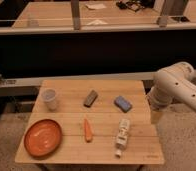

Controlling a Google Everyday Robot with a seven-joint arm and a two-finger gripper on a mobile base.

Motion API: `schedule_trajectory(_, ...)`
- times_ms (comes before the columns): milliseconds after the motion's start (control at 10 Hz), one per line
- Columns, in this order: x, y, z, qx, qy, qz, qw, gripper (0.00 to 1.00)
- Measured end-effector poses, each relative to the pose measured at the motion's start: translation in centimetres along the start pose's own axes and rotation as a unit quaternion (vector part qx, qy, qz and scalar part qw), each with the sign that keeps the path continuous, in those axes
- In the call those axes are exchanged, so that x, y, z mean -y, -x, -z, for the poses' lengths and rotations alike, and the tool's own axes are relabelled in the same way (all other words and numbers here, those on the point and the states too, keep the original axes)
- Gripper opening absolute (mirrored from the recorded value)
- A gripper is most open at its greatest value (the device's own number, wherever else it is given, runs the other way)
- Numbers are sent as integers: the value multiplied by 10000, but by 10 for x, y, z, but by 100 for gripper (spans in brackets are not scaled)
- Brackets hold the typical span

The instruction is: Pick up the ceramic cup

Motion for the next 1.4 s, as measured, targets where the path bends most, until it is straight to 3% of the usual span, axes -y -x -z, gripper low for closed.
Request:
schedule_trajectory(1100,0,2,2,-47,-24,31,10000,80)
schedule_trajectory(1400,6,42,11,-167,-124,260,9994,80)
